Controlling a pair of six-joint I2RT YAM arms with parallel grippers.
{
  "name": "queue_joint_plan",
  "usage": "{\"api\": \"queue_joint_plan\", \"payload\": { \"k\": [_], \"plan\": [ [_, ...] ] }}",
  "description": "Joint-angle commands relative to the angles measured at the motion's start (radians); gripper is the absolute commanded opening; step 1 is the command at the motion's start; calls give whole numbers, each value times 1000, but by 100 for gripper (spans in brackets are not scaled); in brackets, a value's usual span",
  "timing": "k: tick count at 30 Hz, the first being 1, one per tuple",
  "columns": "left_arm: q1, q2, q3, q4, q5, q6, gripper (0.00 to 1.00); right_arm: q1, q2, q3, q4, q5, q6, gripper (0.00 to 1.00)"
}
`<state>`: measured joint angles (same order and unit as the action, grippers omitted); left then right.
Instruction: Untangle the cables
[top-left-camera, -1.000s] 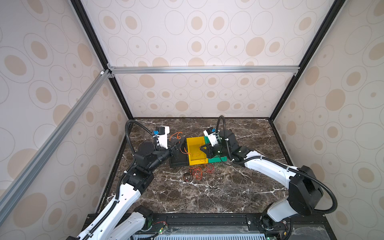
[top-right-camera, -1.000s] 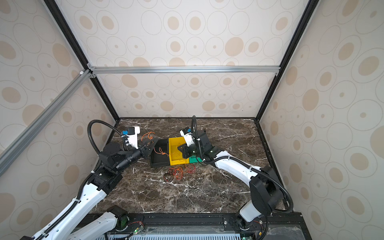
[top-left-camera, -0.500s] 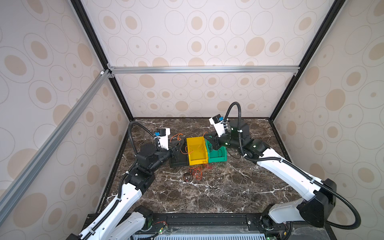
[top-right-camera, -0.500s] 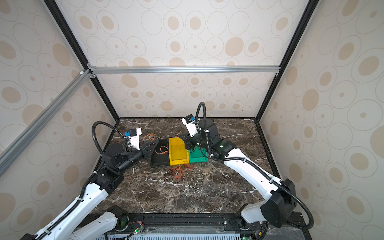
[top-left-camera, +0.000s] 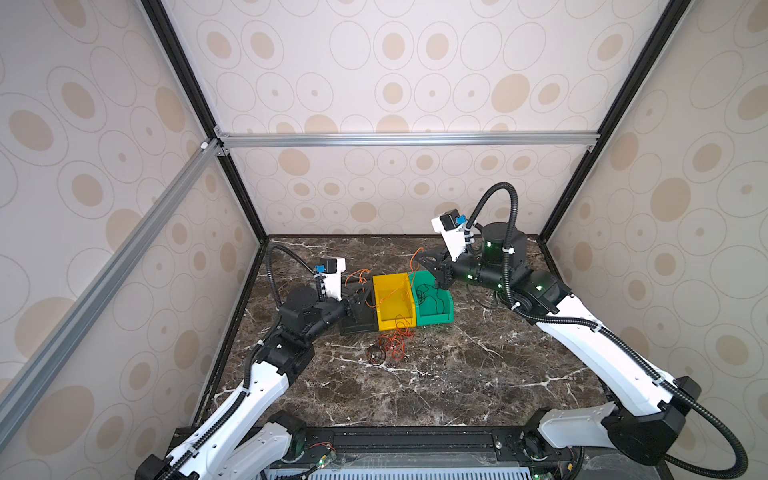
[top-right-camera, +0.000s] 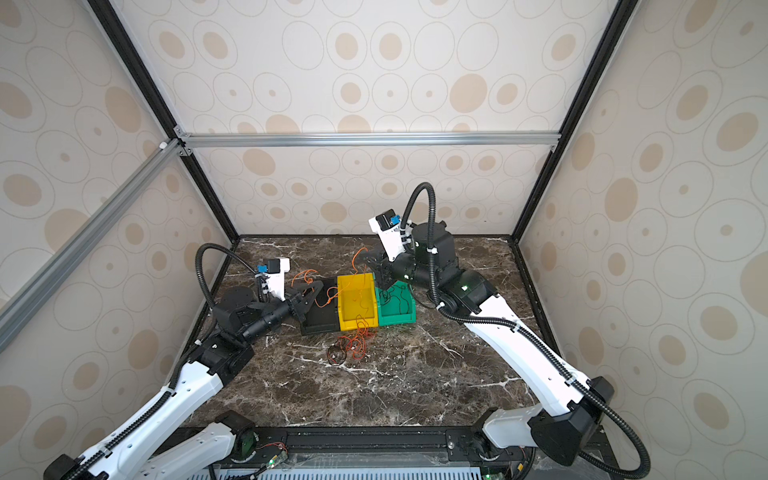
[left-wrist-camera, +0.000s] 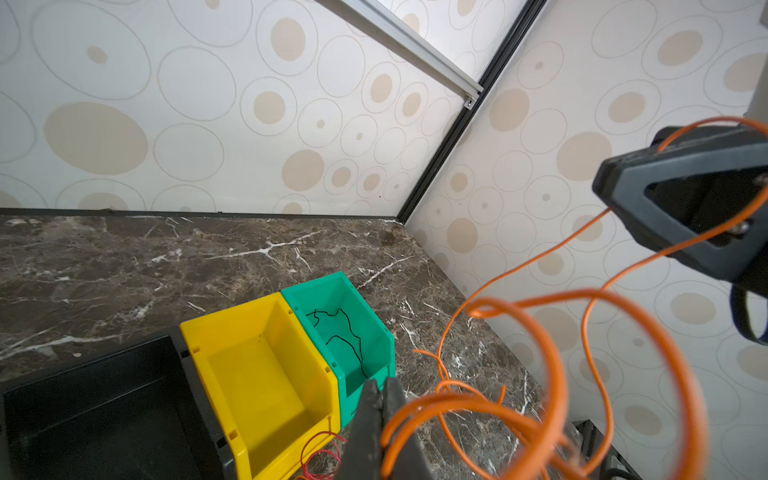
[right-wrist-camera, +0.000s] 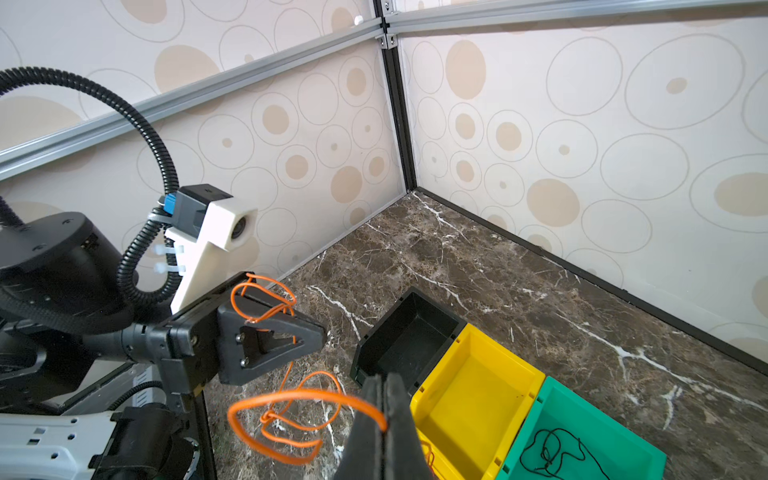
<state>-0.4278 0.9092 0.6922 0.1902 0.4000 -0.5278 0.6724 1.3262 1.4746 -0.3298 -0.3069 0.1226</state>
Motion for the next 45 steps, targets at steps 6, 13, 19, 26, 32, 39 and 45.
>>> {"api": "queue_joint_plan", "payload": {
  "k": [6, 13, 19, 26, 32, 39, 45],
  "plan": [
    [6, 11, -32, 85, 18, -33, 0, 3, -57, 103, -44, -54, -29, 0],
    [6, 36, -28, 85, 19, -33, 0, 4, -112, 138, -109, 39, -148, 0],
    [7, 43, -23, 120, 15, -34, 0, 3, -121, 110, -143, 178, -229, 0],
    [8, 54, -2, 97, -14, -26, 0, 25, -106, 92, -122, 265, -307, 0],
    [20, 100, 46, -20, -117, -9, 0, 25, 0, 81, -94, 95, -192, 0],
    [131, 245, 56, -70, -68, -48, 0, 24, 160, 90, -32, 19, -60, 0],
    [177, 363, 58, -65, -15, -83, 4, 24, 312, 137, -19, -20, 33, 0]
  ]
}}
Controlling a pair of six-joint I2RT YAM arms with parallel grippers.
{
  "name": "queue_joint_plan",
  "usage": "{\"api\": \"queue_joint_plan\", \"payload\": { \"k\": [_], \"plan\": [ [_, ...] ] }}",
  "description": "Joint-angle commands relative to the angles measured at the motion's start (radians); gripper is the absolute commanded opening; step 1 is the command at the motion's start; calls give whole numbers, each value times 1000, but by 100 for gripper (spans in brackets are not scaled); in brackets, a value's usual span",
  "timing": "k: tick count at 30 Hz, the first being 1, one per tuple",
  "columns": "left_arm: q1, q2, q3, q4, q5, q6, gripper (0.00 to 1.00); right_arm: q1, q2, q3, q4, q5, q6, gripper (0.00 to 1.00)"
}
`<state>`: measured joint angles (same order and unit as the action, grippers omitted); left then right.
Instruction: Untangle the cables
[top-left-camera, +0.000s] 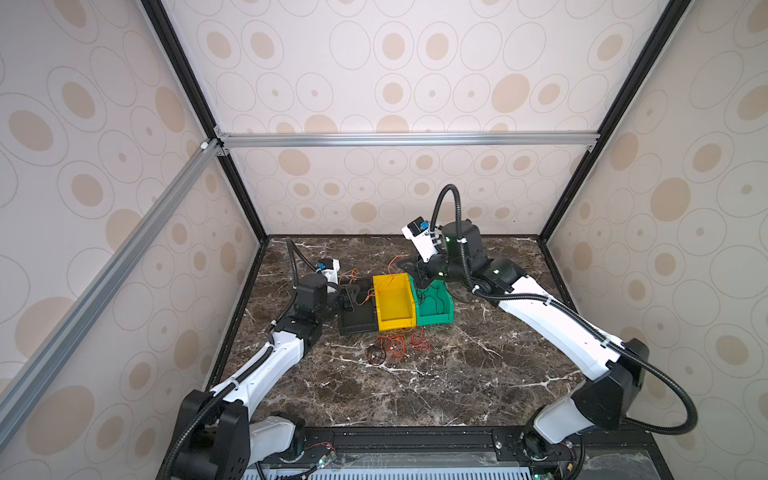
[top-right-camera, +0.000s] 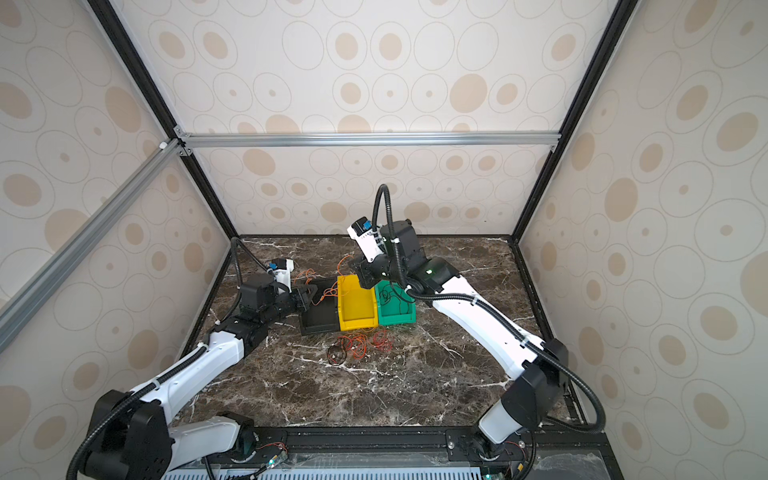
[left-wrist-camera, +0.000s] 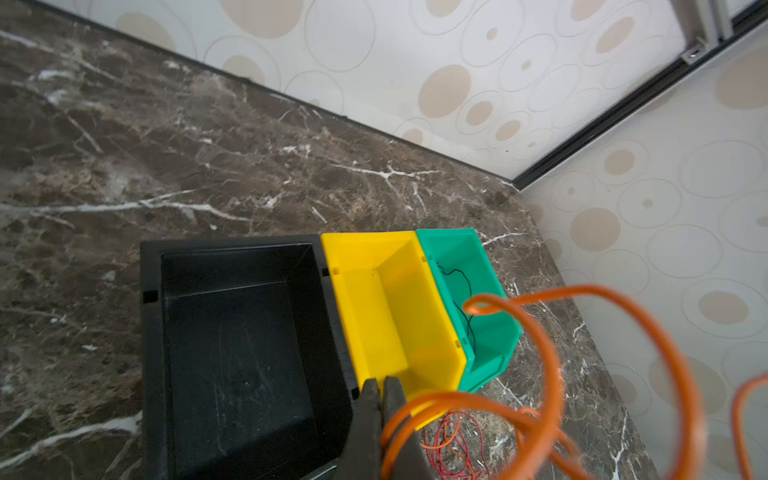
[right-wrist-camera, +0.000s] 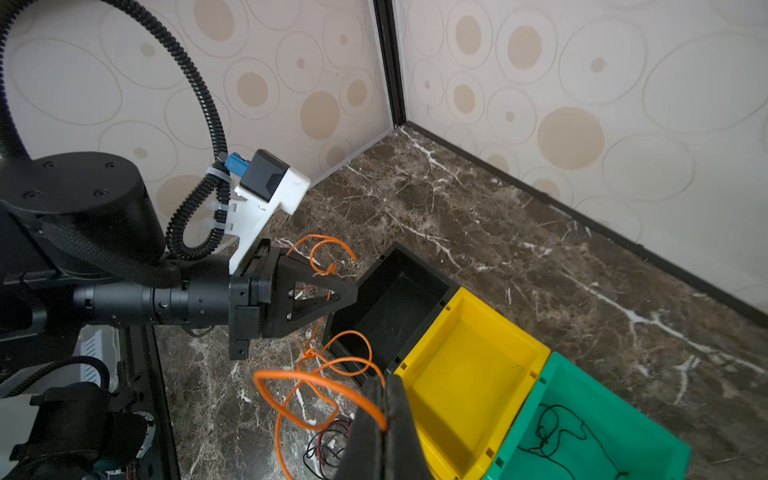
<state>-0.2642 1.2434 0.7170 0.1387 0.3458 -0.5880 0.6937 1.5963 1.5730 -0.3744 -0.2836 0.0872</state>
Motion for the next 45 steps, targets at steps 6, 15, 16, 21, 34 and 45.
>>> {"api": "queue_joint_plan", "payload": {
  "k": [6, 15, 16, 21, 34, 45],
  "plan": [
    [30, 140, 55, -36, 40, -8, 11, 3, 169, 84, 42, -57, 131, 0],
    [45, 160, 59, -78, 10, 3, 39, 2, 302, 151, 5, -39, 164, 0],
    [46, 154, 60, -86, 8, 6, 42, 3, 317, 162, -3, -37, 168, 0],
    [50, 101, 44, -116, -14, 1, 50, 3, 383, 213, -32, -17, 183, 0],
    [107, -132, -40, -220, -106, -13, 53, 39, 539, 357, -76, -79, 234, 0],
    [135, -229, -111, -241, -114, -27, 53, 73, 641, 448, -167, -39, 220, 30]
  ]
}}
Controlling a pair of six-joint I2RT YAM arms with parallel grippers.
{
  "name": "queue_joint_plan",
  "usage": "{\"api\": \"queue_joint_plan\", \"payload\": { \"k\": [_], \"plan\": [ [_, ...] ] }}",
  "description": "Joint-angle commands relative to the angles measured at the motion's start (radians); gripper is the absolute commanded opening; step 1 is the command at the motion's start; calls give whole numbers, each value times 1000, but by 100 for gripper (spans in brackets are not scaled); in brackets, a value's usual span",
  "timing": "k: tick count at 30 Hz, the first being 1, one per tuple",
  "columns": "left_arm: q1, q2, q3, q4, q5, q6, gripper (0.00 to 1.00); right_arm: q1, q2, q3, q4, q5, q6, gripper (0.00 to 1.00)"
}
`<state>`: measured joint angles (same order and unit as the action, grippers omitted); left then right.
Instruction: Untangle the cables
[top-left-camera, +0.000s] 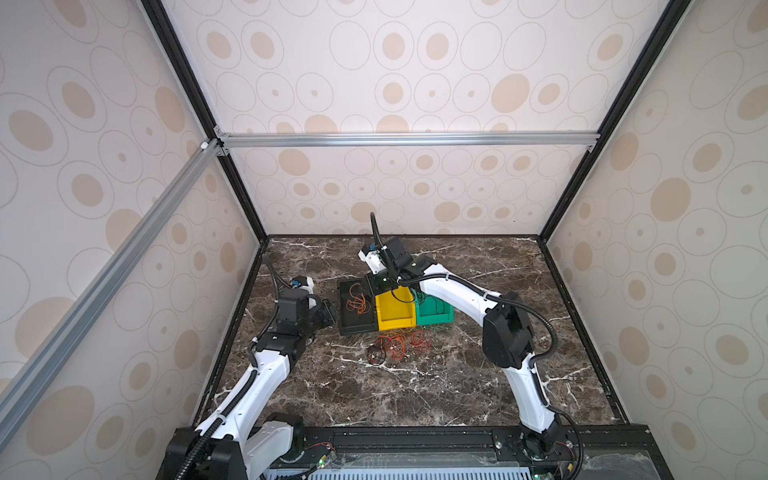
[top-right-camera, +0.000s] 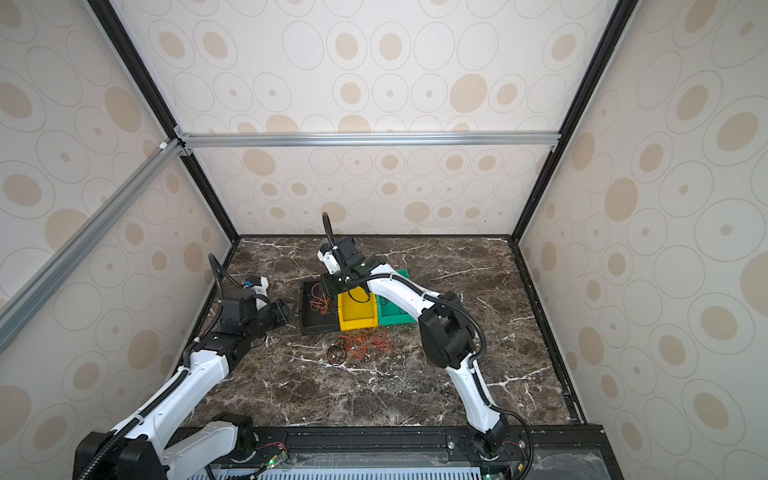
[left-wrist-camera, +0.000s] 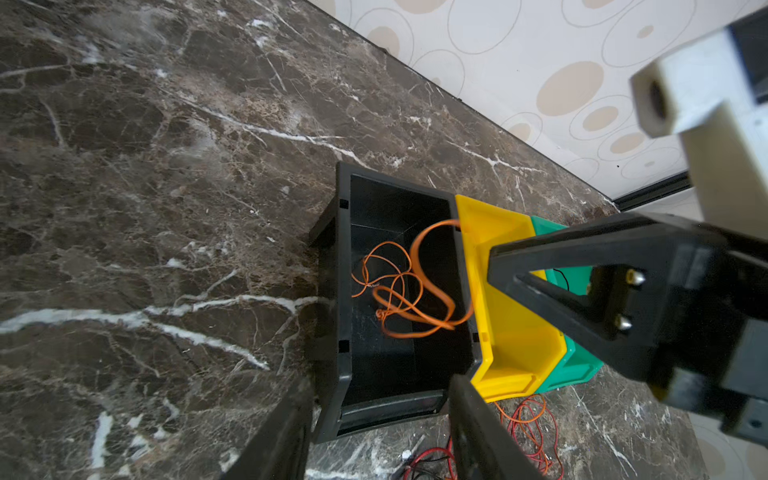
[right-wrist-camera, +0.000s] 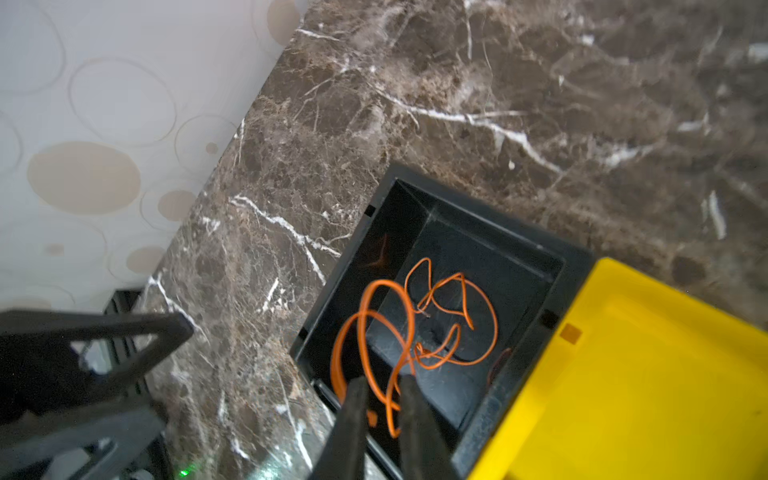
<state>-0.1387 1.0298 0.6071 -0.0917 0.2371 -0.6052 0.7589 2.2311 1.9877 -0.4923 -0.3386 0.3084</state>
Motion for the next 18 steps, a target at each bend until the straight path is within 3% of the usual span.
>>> {"api": "queue_joint_plan", "payload": {
  "k": [1, 7, 12, 18],
  "plan": [
    [10, -21, -7, -7, -4, -11, 53, 8, 3, 32, -51, 23, -2, 33],
    [10, -41, -41, 19, 35, -20, 52, 8, -62, -3, -55, 34, -16, 34],
    [7, -75, -88, 83, 137, -40, 53, 6, -189, -98, -52, 59, -32, 36],
    [-93, -123, -155, 138, 151, -84, 53, -10, -388, -308, -49, 128, -34, 39]
  ]
}}
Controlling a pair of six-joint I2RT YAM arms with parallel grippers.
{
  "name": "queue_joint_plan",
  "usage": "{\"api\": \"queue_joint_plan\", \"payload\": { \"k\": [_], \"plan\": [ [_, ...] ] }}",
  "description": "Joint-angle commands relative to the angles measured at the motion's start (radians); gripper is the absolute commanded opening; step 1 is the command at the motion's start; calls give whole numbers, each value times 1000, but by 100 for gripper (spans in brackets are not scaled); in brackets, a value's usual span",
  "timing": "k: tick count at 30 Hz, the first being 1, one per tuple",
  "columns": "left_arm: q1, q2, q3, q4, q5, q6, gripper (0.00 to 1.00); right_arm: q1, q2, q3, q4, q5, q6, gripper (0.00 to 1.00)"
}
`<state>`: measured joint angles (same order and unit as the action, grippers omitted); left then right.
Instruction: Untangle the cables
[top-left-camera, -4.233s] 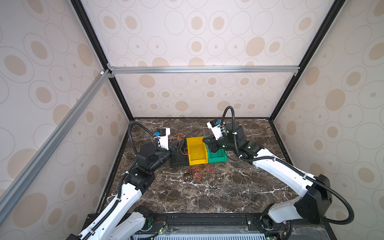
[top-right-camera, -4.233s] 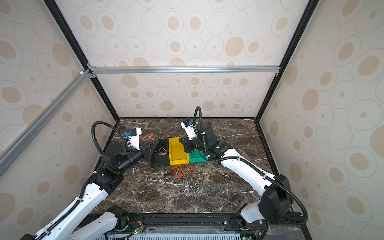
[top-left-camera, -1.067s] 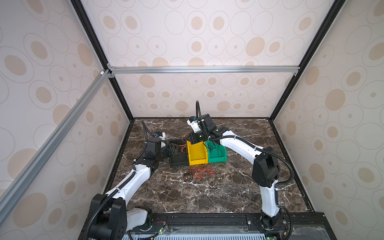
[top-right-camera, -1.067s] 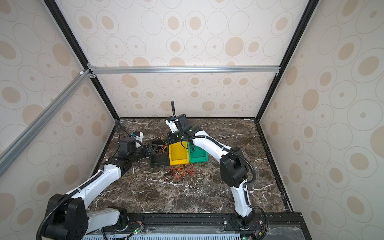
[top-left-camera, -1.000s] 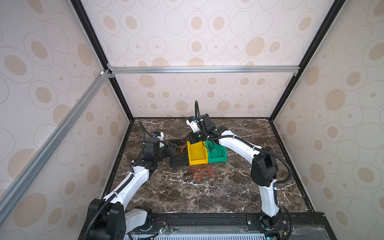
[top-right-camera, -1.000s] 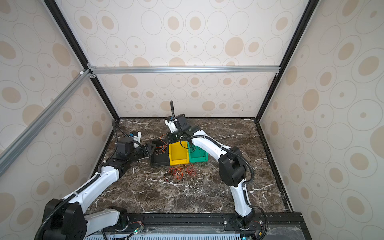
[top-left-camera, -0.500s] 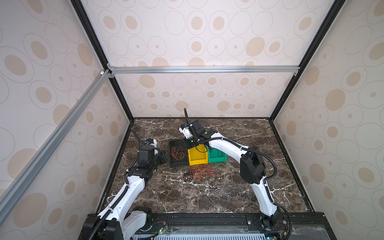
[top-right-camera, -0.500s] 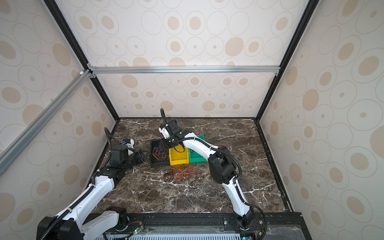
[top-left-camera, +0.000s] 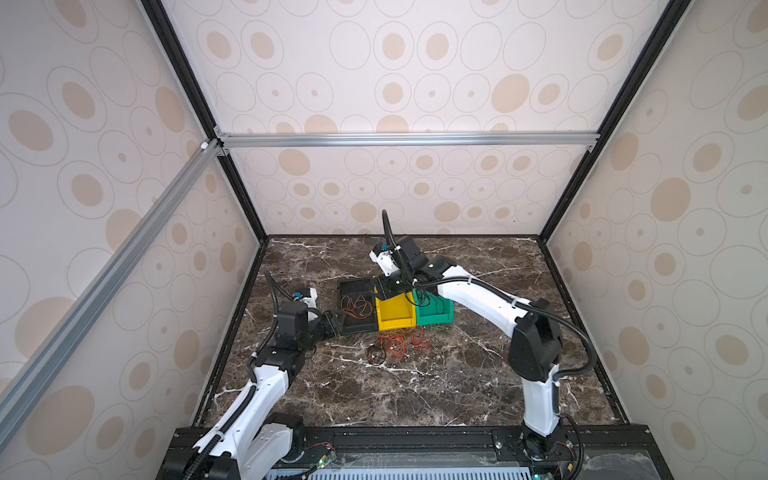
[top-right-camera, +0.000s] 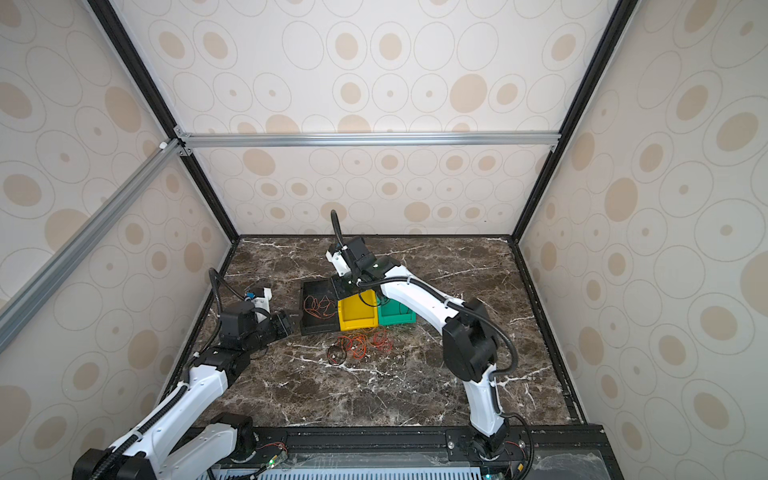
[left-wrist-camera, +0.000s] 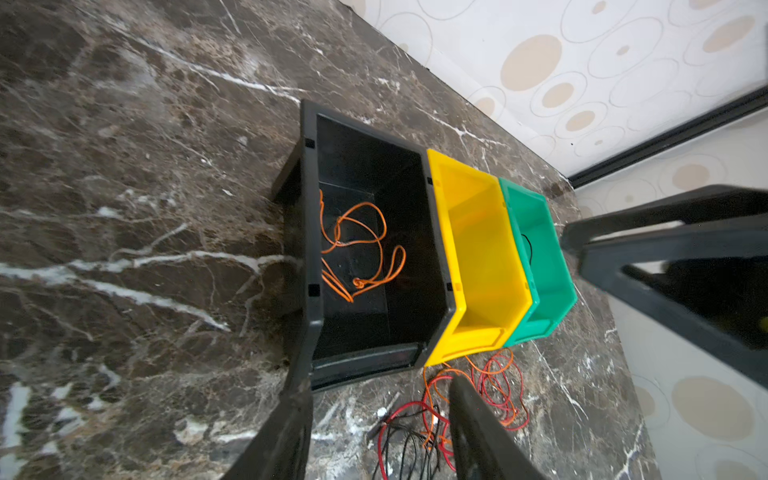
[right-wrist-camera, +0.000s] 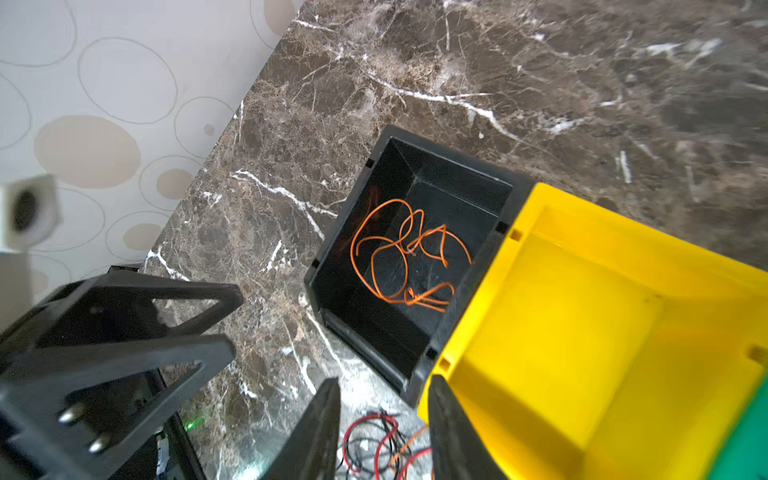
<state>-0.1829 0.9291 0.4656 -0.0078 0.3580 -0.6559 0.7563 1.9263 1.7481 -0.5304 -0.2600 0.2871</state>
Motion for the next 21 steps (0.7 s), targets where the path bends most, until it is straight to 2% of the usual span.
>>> {"api": "queue_joint_plan", "payload": {
  "k": [1, 7, 10, 15, 17, 21],
  "plan": [
    [-81, -27, -20, 60, 20, -37, 53, -14, -121, -114, -11, 57, -8, 39],
    [-276, 17, -62, 121, -53, -75, 57, -59, -299, -356, 25, 83, 62, 41],
    [-347, 61, -84, 163, -81, -84, 59, -59, -338, -444, 44, 88, 55, 41],
    [-450, 156, -78, 204, -135, -93, 64, -62, -321, -513, 52, 97, 101, 45],
    [-481, 196, -70, 208, -163, -97, 65, -62, -304, -551, 103, 103, 159, 51],
    [-509, 253, -69, 225, -192, -108, 65, -61, -267, -610, 187, 123, 295, 52]
  ]
}}
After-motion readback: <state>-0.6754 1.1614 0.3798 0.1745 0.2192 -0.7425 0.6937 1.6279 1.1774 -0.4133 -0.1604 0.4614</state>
